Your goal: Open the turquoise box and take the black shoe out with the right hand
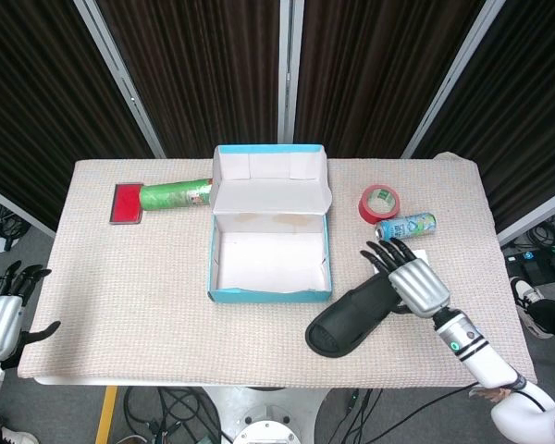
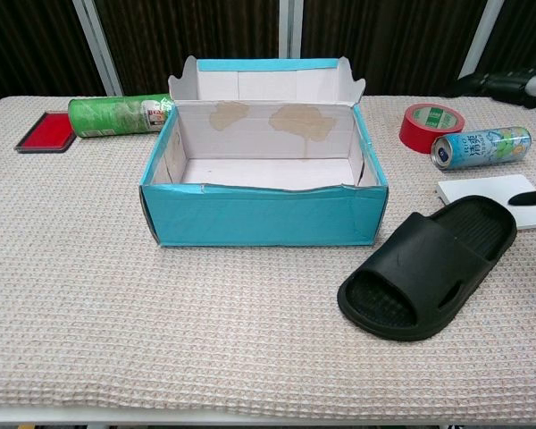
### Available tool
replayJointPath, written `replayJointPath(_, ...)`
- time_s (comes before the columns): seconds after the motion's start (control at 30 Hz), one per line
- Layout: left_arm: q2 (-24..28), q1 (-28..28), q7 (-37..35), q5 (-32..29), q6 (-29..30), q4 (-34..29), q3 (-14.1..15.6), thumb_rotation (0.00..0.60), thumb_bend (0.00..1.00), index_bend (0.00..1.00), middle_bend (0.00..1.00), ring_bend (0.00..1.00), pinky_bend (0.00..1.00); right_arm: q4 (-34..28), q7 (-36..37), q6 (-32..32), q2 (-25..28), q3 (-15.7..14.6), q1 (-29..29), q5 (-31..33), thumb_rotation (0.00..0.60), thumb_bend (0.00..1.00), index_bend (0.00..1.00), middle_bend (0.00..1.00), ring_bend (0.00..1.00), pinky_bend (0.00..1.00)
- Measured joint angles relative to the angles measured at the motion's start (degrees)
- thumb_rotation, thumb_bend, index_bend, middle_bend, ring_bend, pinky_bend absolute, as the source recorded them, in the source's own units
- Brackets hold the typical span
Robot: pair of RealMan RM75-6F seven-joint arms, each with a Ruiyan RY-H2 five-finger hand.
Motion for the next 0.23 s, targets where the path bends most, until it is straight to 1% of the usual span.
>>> replayJointPath(0.13,-0.9,0.3,1.4,0.2,1.0,0.7,-0.1,0.600,0.14,0.19,0.14,0.03,0.16,-2.6,1.6,6.7,3.7,0.5,-5.1,2.7,0.600,0.11,0.00,0.01,0.00,0.00)
replayJointPath(0.23,-1.7,0.7,2.6,0.6,2.3,1.1,-0.1,0.600,0.14,0.19,0.14,0.03,0.16,-3.4,4.0,12.7,5.2,0.5,-10.0,4.2,0.600,0.12,0.00,0.00,0.00,0.00)
